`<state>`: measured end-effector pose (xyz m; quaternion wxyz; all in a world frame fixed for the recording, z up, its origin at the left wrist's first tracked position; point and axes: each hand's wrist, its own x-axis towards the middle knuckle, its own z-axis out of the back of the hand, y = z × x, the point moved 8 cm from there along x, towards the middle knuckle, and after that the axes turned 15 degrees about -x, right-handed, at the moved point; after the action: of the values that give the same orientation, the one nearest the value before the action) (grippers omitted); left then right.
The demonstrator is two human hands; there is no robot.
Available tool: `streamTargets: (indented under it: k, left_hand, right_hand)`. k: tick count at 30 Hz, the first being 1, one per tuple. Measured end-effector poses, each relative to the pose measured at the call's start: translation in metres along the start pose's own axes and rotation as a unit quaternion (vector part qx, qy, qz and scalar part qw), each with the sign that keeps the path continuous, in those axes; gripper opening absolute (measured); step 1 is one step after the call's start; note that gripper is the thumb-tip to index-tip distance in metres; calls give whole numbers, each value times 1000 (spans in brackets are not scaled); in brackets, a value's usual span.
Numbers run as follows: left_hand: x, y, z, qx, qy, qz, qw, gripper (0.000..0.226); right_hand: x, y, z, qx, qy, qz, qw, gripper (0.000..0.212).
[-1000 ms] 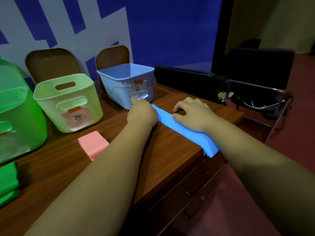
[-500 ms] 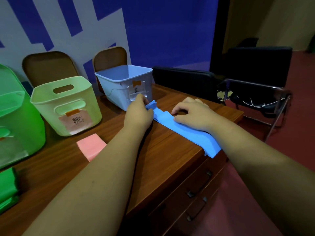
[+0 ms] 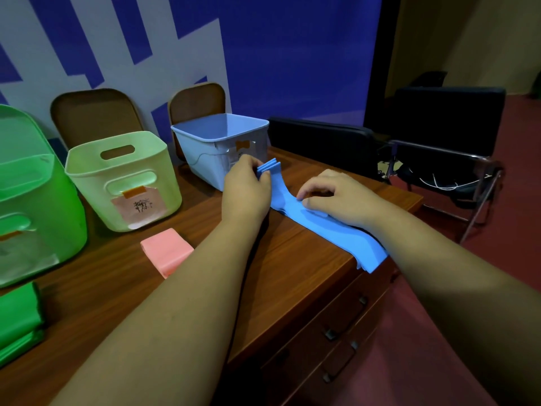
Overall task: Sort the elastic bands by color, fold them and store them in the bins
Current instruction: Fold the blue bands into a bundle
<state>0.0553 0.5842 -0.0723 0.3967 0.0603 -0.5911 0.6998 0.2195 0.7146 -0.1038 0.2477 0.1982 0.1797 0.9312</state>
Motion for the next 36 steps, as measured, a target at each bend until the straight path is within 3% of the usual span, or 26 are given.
streamTargets:
  k: [7, 25, 36]
  left_hand:
    - [4, 17, 13, -14, -19, 25, 999, 23]
    - [12, 40, 16, -22, -42, 80, 996, 23]
    - [21, 55, 4, 85, 0, 117, 989, 12]
  right_hand:
    - [1, -2, -3, -30, 13, -10, 999, 16]
    - [0, 2, -4, -53, 24, -15, 998, 16]
    - [-2, 3, -5, -48, 28, -13, 998, 16]
